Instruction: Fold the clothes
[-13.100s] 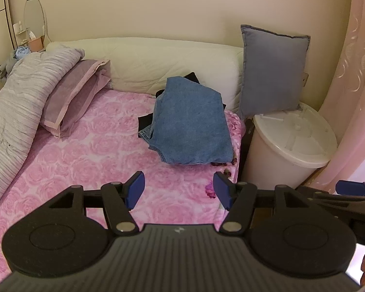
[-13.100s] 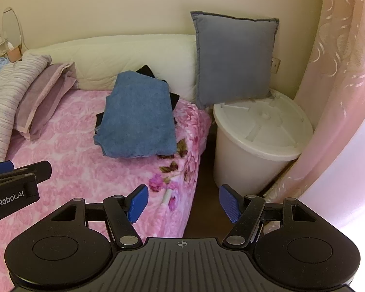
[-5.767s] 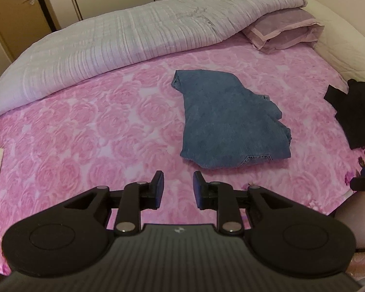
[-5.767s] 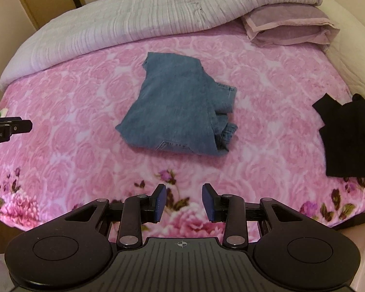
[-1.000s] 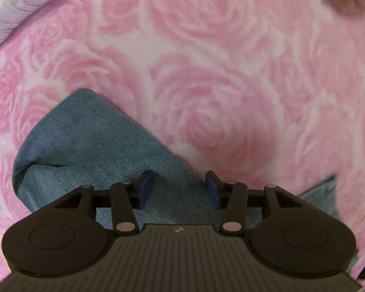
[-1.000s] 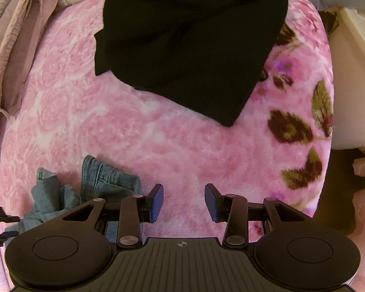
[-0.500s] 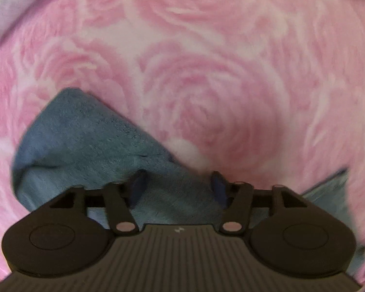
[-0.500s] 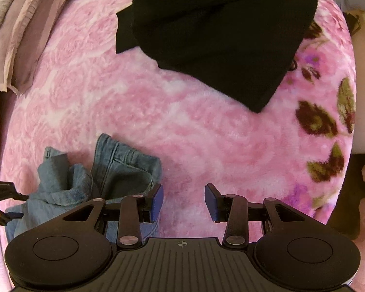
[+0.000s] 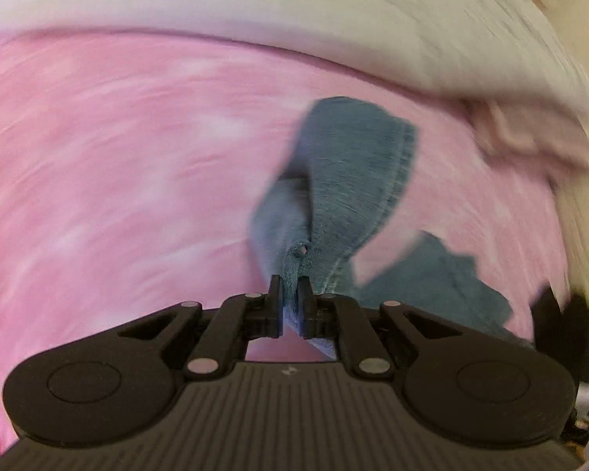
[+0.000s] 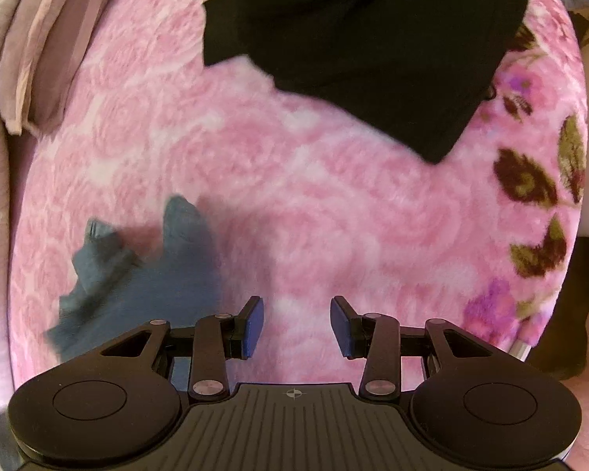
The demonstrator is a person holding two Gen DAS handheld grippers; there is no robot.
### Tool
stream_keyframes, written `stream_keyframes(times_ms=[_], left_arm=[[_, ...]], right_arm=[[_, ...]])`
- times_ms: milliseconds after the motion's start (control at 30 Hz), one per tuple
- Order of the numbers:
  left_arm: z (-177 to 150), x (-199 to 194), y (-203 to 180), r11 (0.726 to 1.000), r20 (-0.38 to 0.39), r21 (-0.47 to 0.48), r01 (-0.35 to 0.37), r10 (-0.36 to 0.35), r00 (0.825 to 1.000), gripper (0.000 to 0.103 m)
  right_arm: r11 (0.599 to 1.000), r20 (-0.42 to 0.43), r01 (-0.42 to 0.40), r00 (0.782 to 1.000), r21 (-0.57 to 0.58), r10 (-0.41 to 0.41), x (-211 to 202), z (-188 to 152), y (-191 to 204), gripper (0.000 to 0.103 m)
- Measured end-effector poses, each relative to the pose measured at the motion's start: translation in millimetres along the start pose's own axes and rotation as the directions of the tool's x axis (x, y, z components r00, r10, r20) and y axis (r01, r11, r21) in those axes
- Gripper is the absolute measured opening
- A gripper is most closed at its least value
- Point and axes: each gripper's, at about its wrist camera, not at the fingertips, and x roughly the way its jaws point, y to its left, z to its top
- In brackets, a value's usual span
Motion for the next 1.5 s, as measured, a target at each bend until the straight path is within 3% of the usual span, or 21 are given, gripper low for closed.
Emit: stream_keyframes(times_ms=[100, 200, 333, 400, 467, 533, 667, 867, 933, 1033, 1100, 1200, 1267, 1333, 1500], left_arm=[[-60, -12, 75, 0.975, -0.094, -0.163, -0.148, 0.134, 0.987, 0.008], [-119, -2, 120, 0.925, -0.231, -0.262, -0.276, 0.218, 0.948, 0.004], [-159, 12, 157, 0.876, -0.316, -0.388, -0.288, 0.167, 0.934, 0.005], [-163, 7, 160, 0.868, -0.256, -0.432, -0.245, 0.143, 0.956, 0.006], [-161, 0, 161, 0.863, -0.188, -0.465, -0.196, 0.120, 0.975, 0.015], [-166, -7, 162, 0.860, -0.140, -0.483, -0.162, 0.106, 0.984, 0.021], [-167, -17, 166, 0.848, -0.078, -0.516, -0.118, 0.091, 0.993, 0.024], [-169, -13, 166, 0.851, -0.088, -0.510, -0.128, 0.097, 0.991, 0.025], [-171, -11, 164, 0.852, -0.090, -0.511, -0.118, 0.084, 0.992, 0.025], [-172, -9, 157, 0.867, -0.090, -0.486, -0.109, 0.074, 0.993, 0.025], [-176, -8, 151, 0.885, -0.094, -0.454, -0.104, 0.069, 0.993, 0.026], [-185, -3, 141, 0.920, -0.118, -0.369, -0.131, 0.093, 0.989, 0.027], [-191, 2, 135, 0.944, -0.131, -0.290, -0.158, 0.125, 0.983, 0.027], [-198, 9, 128, 0.962, -0.148, -0.195, -0.190, 0.163, 0.975, 0.027], [-222, 24, 110, 0.983, -0.169, -0.034, -0.181, 0.173, 0.970, 0.030]], right_arm=[[0.999, -0.036, -0.005, 0.999, -0.046, 0.003, -1, -11, 9, 0.042], [0.994, -0.050, -0.005, 0.999, -0.113, -0.001, -5, -21, 22, 0.042], [0.980, -0.034, -0.049, 0.998, -0.190, 0.043, -14, -28, 48, 0.042], [0.969, -0.007, -0.105, 0.994, -0.222, 0.106, -21, -26, 64, 0.043], [0.957, 0.038, -0.163, 0.983, -0.241, 0.177, -29, -23, 78, 0.047], [0.951, 0.071, -0.194, 0.974, -0.241, 0.217, -33, -19, 87, 0.053], [0.942, 0.104, -0.257, 0.953, -0.217, 0.284, -35, -12, 99, 0.054], [0.913, 0.038, -0.325, 0.938, -0.248, 0.344, -23, -12, 134, 0.055], [0.911, 0.002, -0.297, 0.951, -0.287, 0.310, -14, -17, 145, 0.055], [0.940, 0.007, -0.170, 0.984, -0.295, 0.180, -6, -26, 140, 0.054], [0.961, 0.020, -0.122, 0.991, -0.250, 0.131, -8, -28, 120, 0.046], [0.984, 0.023, -0.102, 0.994, -0.148, 0.106, -10, -29, 83, 0.029], [0.989, 0.005, -0.137, 0.991, -0.048, 0.137, -10, -28, 54, 0.028], [0.995, -0.016, -0.094, 0.995, 0.017, 0.094, -4, -28, 33, 0.025], [0.999, -0.064, -0.033, 0.997, 0.012, 0.034, 14, -39, 12, 0.025]])
